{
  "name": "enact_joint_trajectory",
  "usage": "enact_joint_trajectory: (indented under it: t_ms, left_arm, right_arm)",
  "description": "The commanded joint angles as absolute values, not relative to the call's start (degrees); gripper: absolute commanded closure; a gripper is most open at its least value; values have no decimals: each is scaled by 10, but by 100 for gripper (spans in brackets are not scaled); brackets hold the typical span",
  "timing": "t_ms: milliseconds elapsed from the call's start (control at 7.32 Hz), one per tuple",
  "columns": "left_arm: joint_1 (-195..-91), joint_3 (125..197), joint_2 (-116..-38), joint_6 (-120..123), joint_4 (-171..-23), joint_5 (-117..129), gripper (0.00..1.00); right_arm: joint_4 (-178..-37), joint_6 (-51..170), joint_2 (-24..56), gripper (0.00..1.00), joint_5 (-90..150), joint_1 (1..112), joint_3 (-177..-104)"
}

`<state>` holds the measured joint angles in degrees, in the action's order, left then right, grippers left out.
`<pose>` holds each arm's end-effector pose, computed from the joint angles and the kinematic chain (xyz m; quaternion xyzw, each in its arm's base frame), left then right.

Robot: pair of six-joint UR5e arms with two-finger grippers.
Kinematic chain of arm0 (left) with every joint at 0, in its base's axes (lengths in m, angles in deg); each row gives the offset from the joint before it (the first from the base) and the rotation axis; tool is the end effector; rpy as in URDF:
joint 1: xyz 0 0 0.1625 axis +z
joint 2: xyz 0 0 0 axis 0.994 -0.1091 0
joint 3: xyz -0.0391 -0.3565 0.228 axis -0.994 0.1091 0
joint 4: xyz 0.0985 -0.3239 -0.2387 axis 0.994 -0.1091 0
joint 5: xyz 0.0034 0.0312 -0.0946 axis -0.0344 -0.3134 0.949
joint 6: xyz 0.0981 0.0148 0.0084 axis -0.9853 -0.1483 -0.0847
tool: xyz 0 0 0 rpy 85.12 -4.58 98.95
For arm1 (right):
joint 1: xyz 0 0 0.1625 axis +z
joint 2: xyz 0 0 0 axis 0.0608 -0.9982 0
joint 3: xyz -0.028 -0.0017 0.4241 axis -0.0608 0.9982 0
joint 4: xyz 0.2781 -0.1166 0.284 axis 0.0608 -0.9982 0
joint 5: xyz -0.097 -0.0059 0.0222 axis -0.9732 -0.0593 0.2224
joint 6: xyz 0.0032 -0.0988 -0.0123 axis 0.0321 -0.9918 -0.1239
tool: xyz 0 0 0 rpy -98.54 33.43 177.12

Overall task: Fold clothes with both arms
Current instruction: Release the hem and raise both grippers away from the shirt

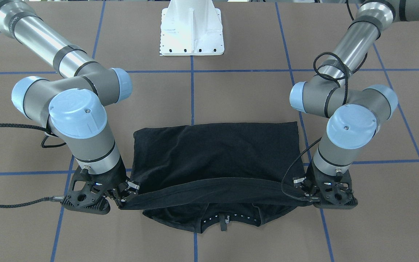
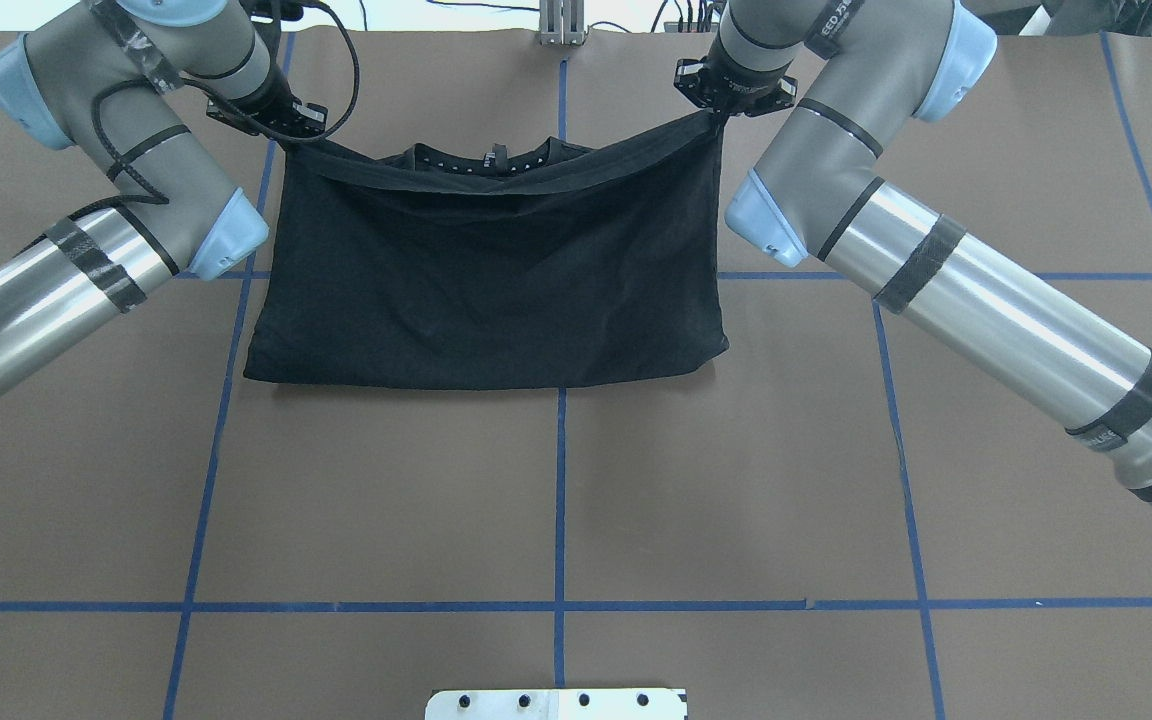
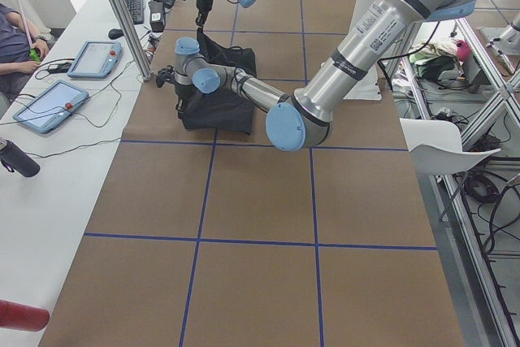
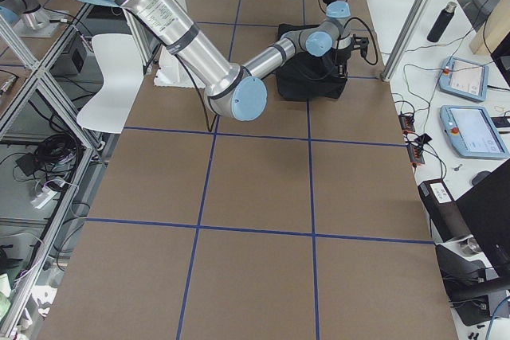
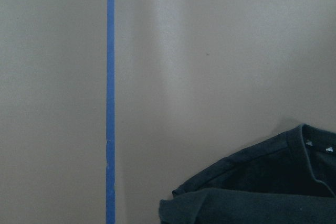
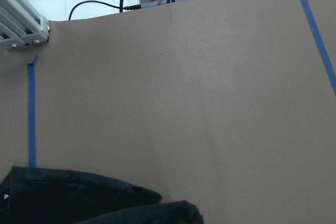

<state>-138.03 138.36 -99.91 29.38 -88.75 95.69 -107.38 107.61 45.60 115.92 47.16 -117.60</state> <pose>0.3815 -0.6972 0.3475 0.1424 0.3403 0.0058 0.9295 -0.4295 -0.6837 0.2466 0.1051 -0.3771 0.1404 0.9094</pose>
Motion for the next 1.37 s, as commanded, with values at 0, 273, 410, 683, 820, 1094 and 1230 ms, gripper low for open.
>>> enact_joint_trajectory:
  t_ms: [0, 273, 410, 683, 820, 1094, 1230]
  left_arm:
    - [-1381, 1366, -1001, 270, -896, 957, 89]
    - [-1401, 1367, -1000, 230, -904, 963, 51]
    - [-1404, 1367, -1000, 229, -907, 963, 15]
    - [-1427, 1373, -995, 189, -907, 1017, 0]
    - [-1434, 1426, -944, 157, -908, 1051, 0]
    - [-1427, 1556, -845, 172, -908, 1053, 0]
    - [-1424, 1594, -808, 188, -909, 1060, 0]
  right_arm:
    - [-1059, 1035, 456, 99, 1158, 468, -1142]
    - [-1058, 1027, 463, 2, 1158, 470, -1130]
    - [-1059, 1024, 471, 1, 1167, 477, -1130]
    - [-1060, 1004, 473, 1, 1235, 499, -1130]
    - [-1061, 997, 472, 1, 1245, 498, -1133]
    - [-1059, 989, 463, 1, 1245, 486, -1147]
    - [-1058, 990, 454, 1, 1243, 483, -1160]
